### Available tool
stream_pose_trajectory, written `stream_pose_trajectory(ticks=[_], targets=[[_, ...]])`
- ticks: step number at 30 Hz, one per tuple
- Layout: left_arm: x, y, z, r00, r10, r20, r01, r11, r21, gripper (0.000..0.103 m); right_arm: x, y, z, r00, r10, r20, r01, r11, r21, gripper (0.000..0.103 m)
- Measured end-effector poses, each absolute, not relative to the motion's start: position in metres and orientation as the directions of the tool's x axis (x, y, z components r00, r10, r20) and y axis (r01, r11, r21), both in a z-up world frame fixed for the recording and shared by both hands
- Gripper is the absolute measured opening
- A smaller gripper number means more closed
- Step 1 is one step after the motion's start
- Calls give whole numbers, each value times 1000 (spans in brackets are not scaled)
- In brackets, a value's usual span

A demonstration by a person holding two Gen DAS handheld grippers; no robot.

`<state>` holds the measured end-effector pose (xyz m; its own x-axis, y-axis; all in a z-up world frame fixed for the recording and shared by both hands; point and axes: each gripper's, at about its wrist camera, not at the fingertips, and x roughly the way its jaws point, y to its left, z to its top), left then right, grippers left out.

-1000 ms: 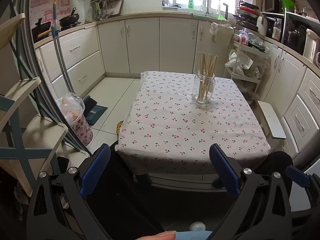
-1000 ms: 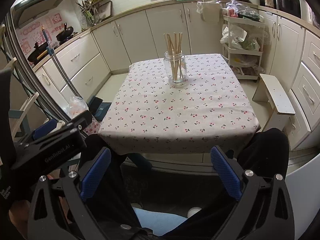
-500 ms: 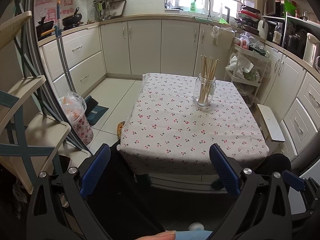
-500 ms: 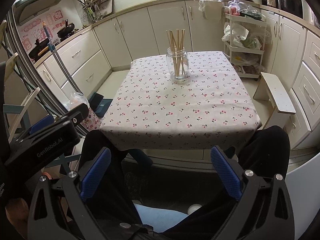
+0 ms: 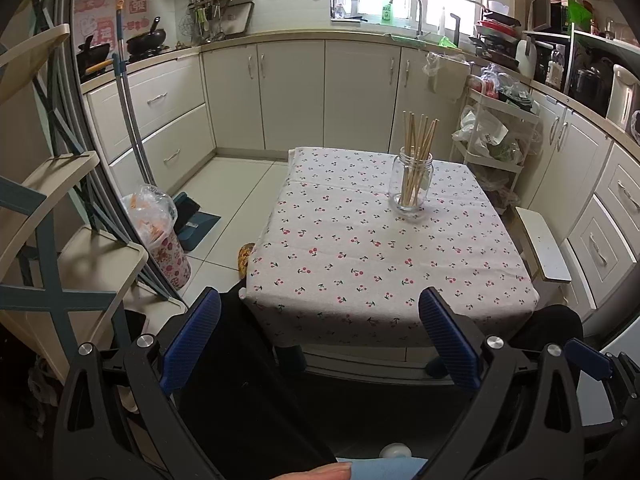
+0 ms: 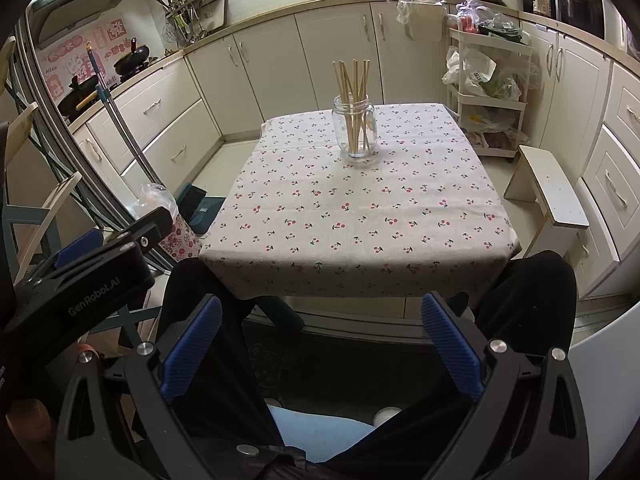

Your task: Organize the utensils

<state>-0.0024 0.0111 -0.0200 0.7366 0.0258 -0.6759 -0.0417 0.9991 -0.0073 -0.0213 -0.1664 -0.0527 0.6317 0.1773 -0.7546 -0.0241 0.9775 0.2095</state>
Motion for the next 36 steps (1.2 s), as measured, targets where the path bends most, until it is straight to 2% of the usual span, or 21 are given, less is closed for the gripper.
stream_pose_trajectory(ticks=[27, 31, 36], targets=[[-1, 14, -21, 727, 11, -686, -30, 999, -15, 95, -24, -165, -52, 634, 174, -753, -22, 978, 208, 96], [-7, 18, -20, 747, -35, -664, -15, 997, -69, 95, -25, -166, -50, 636, 173, -752, -21, 978, 207, 96], [-10, 13, -18, 757, -23, -653, -8, 999, -44, 95, -28, -166, -46, 646, 166, -745, -21, 980, 200, 96]])
